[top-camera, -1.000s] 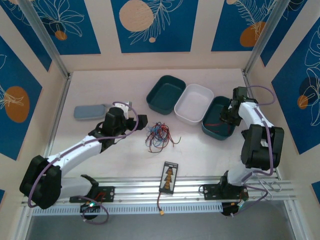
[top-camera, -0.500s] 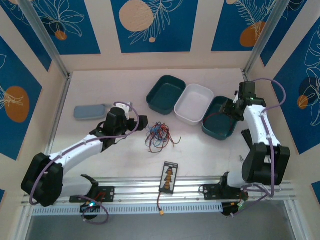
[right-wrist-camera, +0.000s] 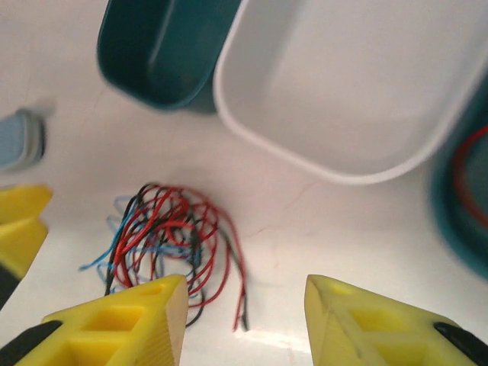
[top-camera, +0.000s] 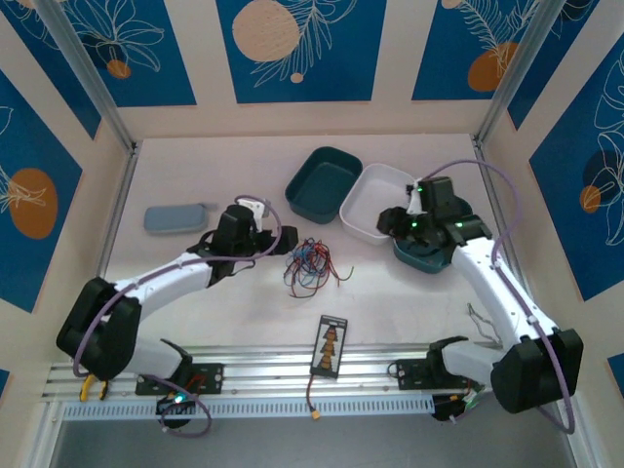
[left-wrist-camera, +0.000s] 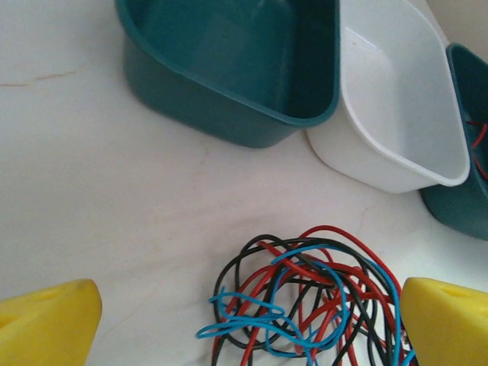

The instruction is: Untangle the cables

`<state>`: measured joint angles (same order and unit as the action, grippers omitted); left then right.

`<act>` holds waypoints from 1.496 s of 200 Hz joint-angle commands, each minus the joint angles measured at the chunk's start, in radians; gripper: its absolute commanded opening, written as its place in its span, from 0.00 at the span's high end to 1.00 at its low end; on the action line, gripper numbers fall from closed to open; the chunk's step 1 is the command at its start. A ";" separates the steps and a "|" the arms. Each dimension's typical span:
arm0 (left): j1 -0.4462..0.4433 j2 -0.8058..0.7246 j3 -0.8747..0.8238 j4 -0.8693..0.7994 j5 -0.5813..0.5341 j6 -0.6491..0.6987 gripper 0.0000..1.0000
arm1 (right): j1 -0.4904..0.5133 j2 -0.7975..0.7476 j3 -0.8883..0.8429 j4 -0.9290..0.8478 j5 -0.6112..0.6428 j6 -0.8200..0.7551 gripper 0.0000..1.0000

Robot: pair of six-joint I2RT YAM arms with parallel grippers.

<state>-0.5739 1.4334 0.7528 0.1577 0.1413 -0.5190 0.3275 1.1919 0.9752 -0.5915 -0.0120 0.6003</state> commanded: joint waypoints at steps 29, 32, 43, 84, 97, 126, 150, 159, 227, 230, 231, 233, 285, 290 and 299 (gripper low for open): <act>-0.028 0.104 0.041 0.019 0.077 -0.067 0.11 | 0.119 0.151 0.049 0.106 -0.028 0.133 0.60; -0.030 0.108 0.037 0.024 0.080 -0.074 0.12 | 0.125 0.164 0.057 0.105 -0.027 0.137 0.60; -0.033 0.118 0.017 0.044 0.080 -0.093 0.13 | 0.144 0.208 0.084 0.098 -0.031 0.149 0.61; -0.046 0.121 -0.038 0.056 0.058 -0.115 0.23 | 0.210 0.364 0.187 0.062 -0.041 0.187 0.63; -0.051 0.121 -0.047 0.054 0.052 -0.113 0.25 | 0.226 0.404 0.210 0.064 -0.054 0.194 0.64; -0.062 0.122 -0.064 0.055 0.039 -0.110 0.27 | 0.255 0.469 0.250 0.064 -0.058 0.204 0.64; -0.068 0.122 -0.076 0.068 0.026 -0.112 0.28 | 0.263 0.505 0.264 0.063 -0.061 0.213 0.65; -0.069 0.123 -0.078 0.071 0.023 -0.115 0.28 | 0.264 0.514 0.264 0.064 -0.067 0.217 0.66; -0.072 0.130 -0.079 0.080 0.018 -0.118 0.32 | 0.259 0.543 0.258 0.065 -0.068 0.235 0.72; -0.072 0.130 -0.079 0.080 0.018 -0.117 0.32 | 0.259 0.544 0.258 0.067 -0.069 0.236 0.72; -0.072 0.131 -0.079 0.080 0.018 -0.118 0.32 | 0.259 0.544 0.258 0.068 -0.069 0.237 0.72; -0.073 0.131 -0.079 0.080 0.017 -0.118 0.32 | 0.260 0.546 0.258 0.068 -0.071 0.237 0.72; -0.074 0.137 -0.075 0.078 0.011 -0.115 0.34 | 0.257 0.575 0.258 0.110 -0.132 0.248 0.84; -0.075 0.139 -0.074 0.080 0.011 -0.116 0.35 | 0.258 0.574 0.257 0.116 -0.138 0.248 0.85; -0.074 0.140 -0.075 0.082 0.008 -0.118 0.36 | 0.257 0.571 0.258 0.123 -0.144 0.248 0.88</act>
<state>-0.6357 1.5555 0.6849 0.2245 0.1707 -0.6300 0.5869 1.7588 1.2110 -0.4942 -0.0986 0.8345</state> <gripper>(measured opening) 0.655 0.148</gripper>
